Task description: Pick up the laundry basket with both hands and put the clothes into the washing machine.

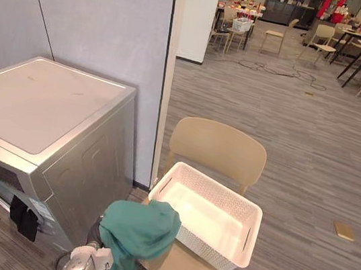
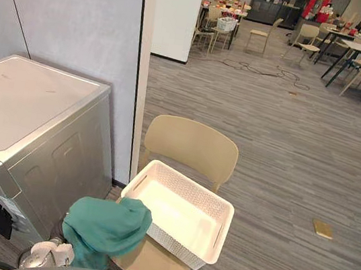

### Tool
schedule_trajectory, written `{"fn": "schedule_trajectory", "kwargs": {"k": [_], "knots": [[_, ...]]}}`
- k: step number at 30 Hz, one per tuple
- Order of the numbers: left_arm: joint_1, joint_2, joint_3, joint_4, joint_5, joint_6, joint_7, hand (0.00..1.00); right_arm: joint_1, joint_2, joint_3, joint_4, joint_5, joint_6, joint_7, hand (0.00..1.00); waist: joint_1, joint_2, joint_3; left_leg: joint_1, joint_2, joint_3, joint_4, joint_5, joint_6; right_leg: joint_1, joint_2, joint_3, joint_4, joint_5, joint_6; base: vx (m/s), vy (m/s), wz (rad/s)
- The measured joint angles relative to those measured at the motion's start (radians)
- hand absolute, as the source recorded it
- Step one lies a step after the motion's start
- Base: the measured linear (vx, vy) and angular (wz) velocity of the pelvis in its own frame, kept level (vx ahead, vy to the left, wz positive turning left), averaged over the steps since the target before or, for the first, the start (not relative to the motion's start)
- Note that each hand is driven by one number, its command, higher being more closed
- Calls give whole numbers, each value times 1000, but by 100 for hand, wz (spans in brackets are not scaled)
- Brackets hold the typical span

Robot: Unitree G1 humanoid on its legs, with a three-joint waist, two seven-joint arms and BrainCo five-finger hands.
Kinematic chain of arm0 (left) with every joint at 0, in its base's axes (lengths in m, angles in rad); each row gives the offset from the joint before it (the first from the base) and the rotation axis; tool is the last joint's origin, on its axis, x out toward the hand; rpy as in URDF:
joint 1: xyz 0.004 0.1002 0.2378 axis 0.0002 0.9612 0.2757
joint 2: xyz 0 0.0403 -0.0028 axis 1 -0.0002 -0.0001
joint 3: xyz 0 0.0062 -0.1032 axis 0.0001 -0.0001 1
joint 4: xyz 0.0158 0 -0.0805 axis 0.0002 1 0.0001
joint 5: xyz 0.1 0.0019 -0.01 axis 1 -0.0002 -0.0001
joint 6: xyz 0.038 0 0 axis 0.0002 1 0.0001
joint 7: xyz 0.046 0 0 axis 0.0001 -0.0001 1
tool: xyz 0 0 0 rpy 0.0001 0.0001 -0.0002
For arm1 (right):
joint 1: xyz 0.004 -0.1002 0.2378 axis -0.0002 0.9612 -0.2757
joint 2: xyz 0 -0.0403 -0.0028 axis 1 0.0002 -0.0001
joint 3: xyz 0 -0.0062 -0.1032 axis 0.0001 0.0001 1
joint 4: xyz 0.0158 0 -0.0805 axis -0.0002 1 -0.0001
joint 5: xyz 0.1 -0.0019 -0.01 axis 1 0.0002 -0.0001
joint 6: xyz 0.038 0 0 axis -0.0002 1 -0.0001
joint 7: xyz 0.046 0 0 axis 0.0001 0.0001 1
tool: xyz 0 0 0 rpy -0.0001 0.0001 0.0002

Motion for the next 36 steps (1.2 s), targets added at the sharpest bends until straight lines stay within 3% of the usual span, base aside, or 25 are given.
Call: {"fn": "schedule_trajectory", "kwargs": {"k": [9, 15, 17, 18, 19, 20, 21, 22, 23, 25, 26, 27, 28, 29, 30, 32, 35, 36], "knots": [[-2, 13, 7, 8, -9, 0, 8, 100, -29, -15, 27, 4, -18, -2, -25, 0, 1, -1, 9, -28, -7, -56, 0, 0, 0, 4, -1, -37, 0, -1, -1, 0, -1, 13], [-11, -5, 46, -67, -9, 2, 13, 100, -150, -47, 114, -10, -19, -30, -37, 0, 27, 9, 121, -128, -3, -151, 1, 1, -2, -48, -18, -186, 103, -40, -12, -59, -24, 75], [-22, -5, 45, -112, -9, 2, 15, 100, -186, -53, 131, -12, -23, -31, -40, 0, 31, 8, 145, -181, -6, -152, 1, -40, -33, -82, -47, -256, 140, -59, -32, -60, -3, 103], [-39, -3, 48, -125, -9, 3, 17, 100, -201, -48, 135, -12, -31, -32, -44, 0, 36, -30, 153, -197, -8, -115, 39, -54, 4, -102, -84, -283, 151, -51, -46, -60, 70, 78], [-59, 1, 44, -134, -10, 4, 22, 100, -230, -48, 150, -15, -36, -32, -55, 0, 44, -48, 165, -265, 0, -69, 257, -64, 95, -121, -132, -307, 185, -52, -47, -69, 73, 76], [-63, -17, 41, -137, -10, 9, 22, 100, -244, -48, 160, -38, -36, -31, -66, 0, 41, -47, 173, -281, 49, -44, 471, -127, 95, -118, -163, -327, 216, -50, -43, -75, 64, 55], [-62, -34, 43, -137, -10, 11, 22, 100, -245, -48, 160, -45, -36, -31, -66, 0, 39, -40, 170, -265, 83, -41, 533, -168, 79, -112, -169, -332, 227, -50, -43, -63, 149, 42], [-63, -58, 35, -140, -11, 12, 24, 100, -244, -50, 156, -54, -38, -35, -74, 0, 39, -18, 161, -219, 157, -40, 594, -237, 51, -99, -182, -340, 248, -49, -43, -54, 285, 30], [-71, -58, 25, -153, -11, 14, 20, 100, -246, -55, 146, -65, -37, -36, -76, 0, 32, -6, 154, -181, 235, -38, 614, -262, 42, -102, -203, -344, 278, -47, -39, -21, 323, 30], [-91, -61, 24, -159, -13, 14, 20, 100, -247, -53, 104, -68, -35, -45, -78, 0, 16, 11, 143, -149, 327, -43, 568, -226, 32, -112, -243, -361, 326, -34, -17, 5, 373, 58], [-111, -68, 30, -157, -13, 14, 23, 100, -263, -50, 49, -34, -34, -48, -80, 0, 9, -1, 133, -152, 262, -45, 538, -262, -6, -135, -288, -362, 348, -28, -11, 3, 426, 81], [-116, -65, 43, -156, -13, 13, 27, 100, -267, -42, 37, -12, -33, -53, -79, 0, -2, -13, 125, -178, 243, -59, 530, -265, -10, -147, -295, -353, 359, -47, 3, 18, 344, 106], [-131, -58, 56, -138, -16, 10, 31, 100, -267, -38, 25, 39, -29, -45, -71, 0, -15, -34, 113, -200, 219, -90, 491, -266, -45, -132, -259, -364, 337, -70, 10, 45, 122, 112], [-148, -54, 56, -118, -18, 9, 30, 100, -270, -44, 6, 85, -27, -41, -69, 0, -8, -25, 117, -216, 218, -104, 485, -295, -136, -98, -235, -383, 285, -37, 7, 30, 123, 101], [-148, -47, 56, -110, -18, 9, 30, 100, -273, -41, -2, 106, -27, -40, -69, 0, -6, -26, 118, -230, 215, -111, 498, -308, -148, -92, -234, -385, 275, -23, 11, -5, 240, 56], [-128, -19, 57, -80, -18, 14, 30, 100, -276, -40, -28, 154, 4, -35, -69, 0, 4, -23, 121, -243, 201, -133, 537, -328, -138, -60, -231, -387, 238, 45, 8, -43, 263, 28], [-102, 12, 42, -78, -18, 16, 28, 100, -263, -49, -33, 167, 11, -25, -71, 0, 31, -25, 119, -232, 154, -135, 561, -356, -114, -18, -270, -383, 206, 105, 16, -91, 186, 17], [-87, 13, 25, -77, -15, 16, 23, 100, -258, -69, -44, 161, 13, -24, -76, 0, 40, -12, 113, -230, 114, -130, 545, -367, -87, -22, -308, -378, 205, 162, -30, -139, 180, 16]]}}
